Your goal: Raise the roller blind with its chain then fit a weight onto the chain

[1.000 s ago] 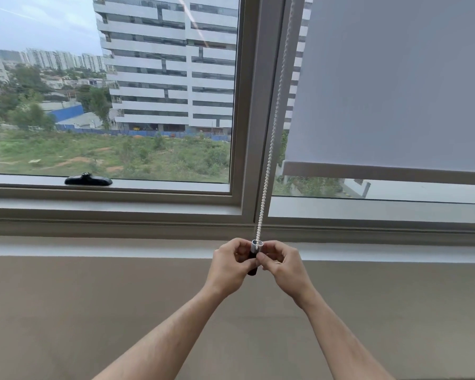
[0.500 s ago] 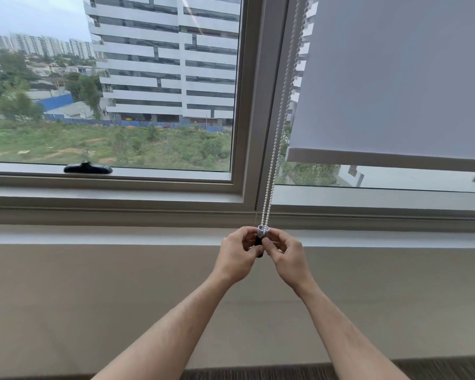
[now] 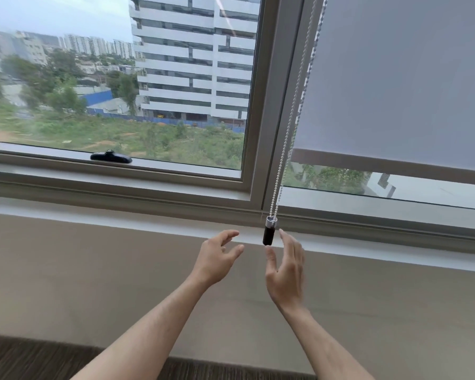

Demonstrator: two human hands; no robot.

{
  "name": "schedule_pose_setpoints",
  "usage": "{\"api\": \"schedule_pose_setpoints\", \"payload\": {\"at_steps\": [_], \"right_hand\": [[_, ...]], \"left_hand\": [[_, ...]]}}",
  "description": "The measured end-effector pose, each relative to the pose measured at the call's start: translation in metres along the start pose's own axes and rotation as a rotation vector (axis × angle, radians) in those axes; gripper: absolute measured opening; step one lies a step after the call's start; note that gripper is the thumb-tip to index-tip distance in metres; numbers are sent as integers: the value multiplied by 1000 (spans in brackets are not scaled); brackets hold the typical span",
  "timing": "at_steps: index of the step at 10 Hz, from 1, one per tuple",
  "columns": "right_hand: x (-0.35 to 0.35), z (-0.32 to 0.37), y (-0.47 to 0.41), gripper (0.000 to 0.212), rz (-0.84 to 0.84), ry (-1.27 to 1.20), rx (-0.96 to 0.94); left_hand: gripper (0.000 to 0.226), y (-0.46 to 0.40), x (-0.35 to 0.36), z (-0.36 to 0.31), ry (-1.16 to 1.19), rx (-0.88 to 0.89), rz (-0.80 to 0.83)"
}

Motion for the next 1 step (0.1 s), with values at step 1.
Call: {"api": "schedule_pose_setpoints", "payload": {"at_steps": [1], "right_hand": [[9, 16, 0, 47, 50, 23, -129]], "left_hand": [[37, 6, -17, 1, -63, -22, -164]]}}
Point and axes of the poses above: each hand's wrist, its own y-axis away from the middle knuckle, its own x-axis out of the palm, z = x × y, the point moved 10 cm from there along -y, towards the middle knuckle, and after that the axes turned 14 degrees about -x, right-handed, at the moved point
